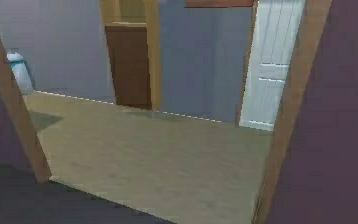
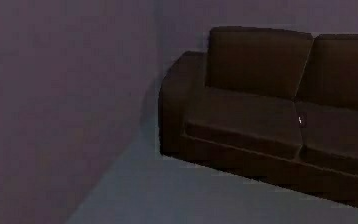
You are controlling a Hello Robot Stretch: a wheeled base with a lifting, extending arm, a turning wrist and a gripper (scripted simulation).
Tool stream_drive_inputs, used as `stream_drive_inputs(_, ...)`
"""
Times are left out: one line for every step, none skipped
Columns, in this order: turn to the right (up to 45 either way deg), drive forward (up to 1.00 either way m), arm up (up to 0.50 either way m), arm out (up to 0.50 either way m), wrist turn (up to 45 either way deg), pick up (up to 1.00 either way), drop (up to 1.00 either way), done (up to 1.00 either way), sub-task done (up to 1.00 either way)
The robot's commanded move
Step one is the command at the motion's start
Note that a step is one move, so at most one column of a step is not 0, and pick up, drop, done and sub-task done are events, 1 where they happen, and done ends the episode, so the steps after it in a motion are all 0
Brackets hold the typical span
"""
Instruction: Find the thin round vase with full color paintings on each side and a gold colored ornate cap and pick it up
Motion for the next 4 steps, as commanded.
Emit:
stream_drive_inputs(-15.0, 0.0, 0.0, 0.0, 0.0, 0.0, 0.0, 0.0, 0.0)
stream_drive_inputs(0.0, 0.15, 0.0, 0.0, 0.0, 0.0, 0.0, 0.0, 0.0)
stream_drive_inputs(-15.0, 0.0, 0.0, 0.0, 0.0, 0.0, 0.0, 0.0, 0.0)
stream_drive_inputs(0.0, 1.0, 0.0, 0.0, 0.0, 0.0, 0.0, 0.0, 0.0)
